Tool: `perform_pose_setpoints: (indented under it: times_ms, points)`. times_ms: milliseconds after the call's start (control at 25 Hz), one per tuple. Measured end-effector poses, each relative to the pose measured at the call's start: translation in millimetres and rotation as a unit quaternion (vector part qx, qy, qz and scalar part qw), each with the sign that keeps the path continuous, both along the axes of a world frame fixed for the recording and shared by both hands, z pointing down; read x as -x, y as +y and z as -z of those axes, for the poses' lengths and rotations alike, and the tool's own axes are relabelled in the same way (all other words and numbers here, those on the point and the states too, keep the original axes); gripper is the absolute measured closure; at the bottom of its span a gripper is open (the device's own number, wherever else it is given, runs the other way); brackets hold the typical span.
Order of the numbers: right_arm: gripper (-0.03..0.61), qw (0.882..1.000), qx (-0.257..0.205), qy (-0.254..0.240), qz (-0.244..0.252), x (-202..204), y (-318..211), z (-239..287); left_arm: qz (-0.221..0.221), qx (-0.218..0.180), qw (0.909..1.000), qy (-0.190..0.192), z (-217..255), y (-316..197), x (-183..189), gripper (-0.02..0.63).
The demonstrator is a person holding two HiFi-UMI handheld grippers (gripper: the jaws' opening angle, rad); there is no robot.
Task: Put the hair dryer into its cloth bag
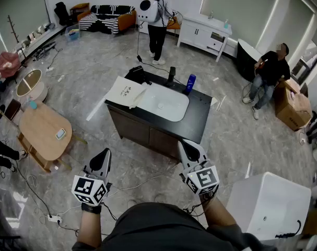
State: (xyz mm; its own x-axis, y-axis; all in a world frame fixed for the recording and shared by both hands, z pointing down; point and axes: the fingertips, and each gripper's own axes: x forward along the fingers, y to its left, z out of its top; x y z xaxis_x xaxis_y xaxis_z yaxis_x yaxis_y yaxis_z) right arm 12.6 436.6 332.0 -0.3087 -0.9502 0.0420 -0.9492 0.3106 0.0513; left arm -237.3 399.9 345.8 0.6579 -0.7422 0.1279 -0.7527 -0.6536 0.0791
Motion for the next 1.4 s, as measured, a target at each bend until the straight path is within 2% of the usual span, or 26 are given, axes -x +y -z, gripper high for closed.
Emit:
perform_pose_setpoints:
  times_ms: [760,1400]
  points:
    - [0.58,1.0,-0.007,-0.011,0.008,-23.1,6.2,-1.1,0.006,0.001,1.0,-0.007,-2.3,2.2,-22.3,0.617]
    - [0.58,0.999,-0.007,-0.015,0.045,-60.7,-14.8,-16.3,0.047,-0.003,0.9988,-0.013,-10.9,-4.3,-52.0,0.617]
